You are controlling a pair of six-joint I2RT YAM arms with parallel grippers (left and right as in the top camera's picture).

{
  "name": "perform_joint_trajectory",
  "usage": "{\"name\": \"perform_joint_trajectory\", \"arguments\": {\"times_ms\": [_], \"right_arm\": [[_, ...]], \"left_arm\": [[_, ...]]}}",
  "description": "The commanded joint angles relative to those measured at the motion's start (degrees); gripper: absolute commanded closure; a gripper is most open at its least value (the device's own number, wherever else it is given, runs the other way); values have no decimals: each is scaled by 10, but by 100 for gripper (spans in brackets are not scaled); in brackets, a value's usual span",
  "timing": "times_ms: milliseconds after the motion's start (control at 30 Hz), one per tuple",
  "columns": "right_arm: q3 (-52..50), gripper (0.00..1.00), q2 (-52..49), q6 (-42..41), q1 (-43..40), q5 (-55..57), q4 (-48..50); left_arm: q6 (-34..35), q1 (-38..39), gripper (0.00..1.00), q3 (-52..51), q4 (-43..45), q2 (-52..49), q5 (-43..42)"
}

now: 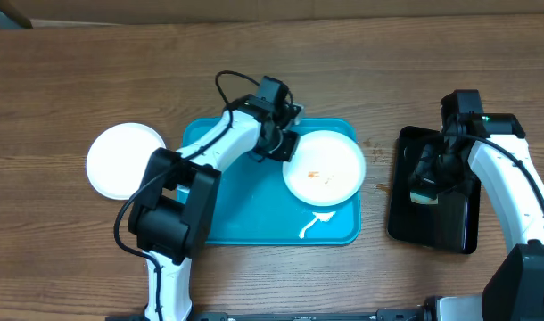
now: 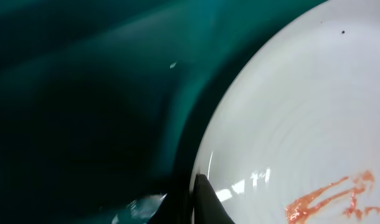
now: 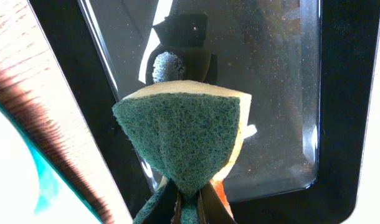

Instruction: Clean dirty plates on tray and stack at the side

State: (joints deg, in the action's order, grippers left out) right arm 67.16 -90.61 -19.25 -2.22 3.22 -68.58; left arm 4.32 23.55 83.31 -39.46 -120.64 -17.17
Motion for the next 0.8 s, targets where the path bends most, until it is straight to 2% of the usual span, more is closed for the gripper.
{"name": "perform_joint_trajectory", "arguments": {"times_ms": [0, 200, 333, 433, 767], "right_arm": [[0, 96, 11, 2, -1, 1, 2], [-1, 95, 11, 2, -1, 1, 9], [-23, 95, 11, 2, -1, 1, 48], [-63, 95, 11, -7, -1, -7, 94], [-232, 96, 11, -2, -1, -149, 316]], "left_arm": [[12, -42, 96, -3, -42, 16, 75], [67, -93, 96, -3, -125, 61, 123], [82, -105, 96, -3, -171, 70, 123], [80, -104, 96, -3, -192, 69, 123], [79, -96, 96, -3, -201, 69, 122]]}}
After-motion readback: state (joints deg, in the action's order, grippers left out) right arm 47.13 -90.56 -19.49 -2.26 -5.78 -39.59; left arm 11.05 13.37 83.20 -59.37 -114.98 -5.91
